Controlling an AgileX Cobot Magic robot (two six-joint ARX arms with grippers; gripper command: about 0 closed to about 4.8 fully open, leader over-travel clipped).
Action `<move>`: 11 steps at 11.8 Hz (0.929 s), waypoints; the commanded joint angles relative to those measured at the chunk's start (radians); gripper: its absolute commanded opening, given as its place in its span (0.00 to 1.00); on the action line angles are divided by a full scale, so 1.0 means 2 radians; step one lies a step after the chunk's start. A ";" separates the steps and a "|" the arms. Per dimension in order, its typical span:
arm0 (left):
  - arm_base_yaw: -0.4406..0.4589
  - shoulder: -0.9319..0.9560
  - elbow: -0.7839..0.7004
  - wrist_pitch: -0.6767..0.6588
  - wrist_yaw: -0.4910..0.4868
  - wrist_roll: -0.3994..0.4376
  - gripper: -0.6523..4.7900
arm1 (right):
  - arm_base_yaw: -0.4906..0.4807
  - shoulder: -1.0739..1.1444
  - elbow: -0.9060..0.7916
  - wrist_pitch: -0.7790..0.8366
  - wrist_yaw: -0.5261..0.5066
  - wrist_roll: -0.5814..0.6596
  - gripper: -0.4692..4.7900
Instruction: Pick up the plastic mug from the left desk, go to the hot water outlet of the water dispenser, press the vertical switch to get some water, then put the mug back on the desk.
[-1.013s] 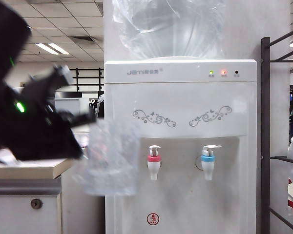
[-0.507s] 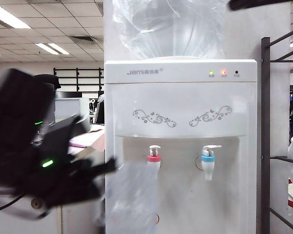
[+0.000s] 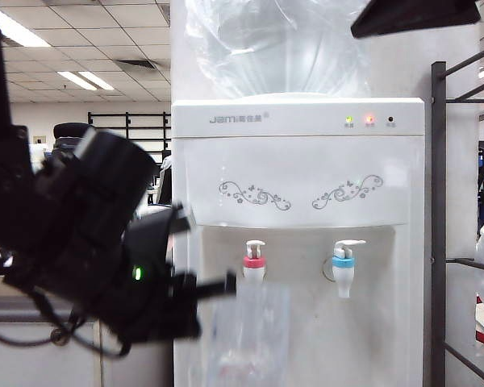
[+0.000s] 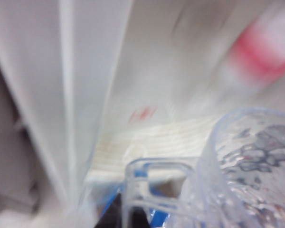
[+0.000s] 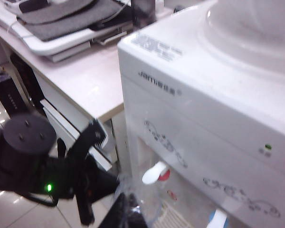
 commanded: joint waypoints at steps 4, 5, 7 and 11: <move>-0.001 0.034 0.057 -0.010 -0.028 -0.003 0.11 | 0.000 0.004 0.002 0.016 -0.015 0.004 0.08; -0.001 0.034 0.060 -0.002 -0.028 0.000 0.11 | 0.000 0.005 0.002 0.014 -0.017 0.004 0.08; -0.001 0.034 0.060 0.017 -0.028 0.006 0.11 | 0.001 0.023 0.002 0.007 -0.029 0.004 0.08; -0.001 0.033 0.060 0.021 -0.028 0.006 0.11 | 0.002 0.105 0.002 0.022 -0.045 -0.001 0.08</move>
